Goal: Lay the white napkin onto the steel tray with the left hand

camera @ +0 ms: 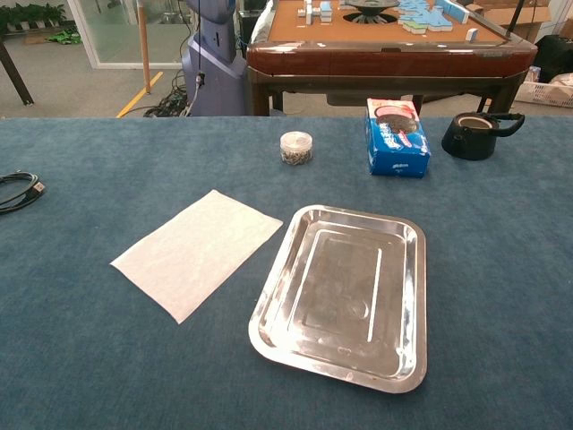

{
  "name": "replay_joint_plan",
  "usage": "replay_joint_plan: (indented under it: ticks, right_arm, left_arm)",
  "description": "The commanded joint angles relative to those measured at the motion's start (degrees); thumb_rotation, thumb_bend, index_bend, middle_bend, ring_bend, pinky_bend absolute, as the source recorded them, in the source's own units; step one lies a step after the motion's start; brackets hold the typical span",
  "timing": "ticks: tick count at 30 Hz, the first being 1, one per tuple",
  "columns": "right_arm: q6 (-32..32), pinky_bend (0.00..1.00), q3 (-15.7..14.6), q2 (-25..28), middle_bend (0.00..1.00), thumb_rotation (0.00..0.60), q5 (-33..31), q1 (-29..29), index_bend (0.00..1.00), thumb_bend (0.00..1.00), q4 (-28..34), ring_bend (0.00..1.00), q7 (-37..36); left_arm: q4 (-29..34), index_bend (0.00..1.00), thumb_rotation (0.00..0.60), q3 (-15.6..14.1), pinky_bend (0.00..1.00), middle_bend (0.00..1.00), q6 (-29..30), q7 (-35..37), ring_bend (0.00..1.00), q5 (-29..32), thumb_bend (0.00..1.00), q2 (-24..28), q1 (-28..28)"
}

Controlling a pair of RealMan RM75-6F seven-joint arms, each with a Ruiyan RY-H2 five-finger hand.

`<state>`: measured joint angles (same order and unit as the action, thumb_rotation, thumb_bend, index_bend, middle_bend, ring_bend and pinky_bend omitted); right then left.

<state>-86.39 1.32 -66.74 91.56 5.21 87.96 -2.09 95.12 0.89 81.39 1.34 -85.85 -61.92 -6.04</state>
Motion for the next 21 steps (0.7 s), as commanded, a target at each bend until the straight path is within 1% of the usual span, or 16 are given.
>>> replay_joint_plan:
  ticks: [1, 5, 8, 16, 17, 21]
  right_arm:
    - [-1.12, 0.14, 0.31, -0.41, 0.19, 0.600, 0.82, -0.07, 0.23, 0.00, -0.69, 0.06, -0.87]
    - [-2.20, 0.14, 0.63, -1.25, 0.21, 0.600, 1.90, 0.20, 0.26, 0.01, -1.79, 0.08, -2.28]
    - [-2.42, 0.15, 0.75, -1.69, 0.23, 0.600, 2.37, 0.50, 0.28, 0.01, -2.53, 0.09, -3.19]
    - [-1.72, 0.23, 1.01, -1.95, 0.26, 0.600, 1.64, 0.89, 0.30, 0.02, -3.38, 0.12, -4.35]
    - [-1.82, 0.23, 1.19, -1.94, 0.26, 0.600, 1.76, 1.07, 0.31, 0.02, -3.28, 0.12, -4.41]
    - [-1.53, 0.23, 1.22, -1.85, 0.26, 0.600, 1.71, 1.30, 0.32, 0.03, -3.08, 0.12, -4.24]
  left_arm:
    - [0.08, 0.29, 0.600, 0.03, 0.32, 0.13, -0.07, -0.28, 0.06, -0.09, 0.05, -0.10, -0.17]
    - [0.15, 0.29, 0.600, -0.24, 0.32, 0.14, -0.22, -0.10, 0.06, 0.37, 0.05, 0.27, 0.12]
    - [0.37, 0.29, 0.600, -0.30, 0.32, 0.18, -0.13, 0.10, 0.08, 0.23, 0.05, 0.65, 0.15]
    - [1.02, 0.28, 0.600, -0.67, 0.36, 0.34, 0.15, -0.24, 0.19, -0.64, 0.05, 0.40, 0.21]
    - [1.74, 0.28, 0.600, -0.86, 0.36, 0.35, -0.17, -0.31, 0.20, -1.70, 0.05, 0.46, -0.26]
    - [3.78, 0.27, 0.600, -0.74, 0.36, 0.36, -1.76, -0.90, 0.20, -2.94, 0.05, 1.25, -1.83]
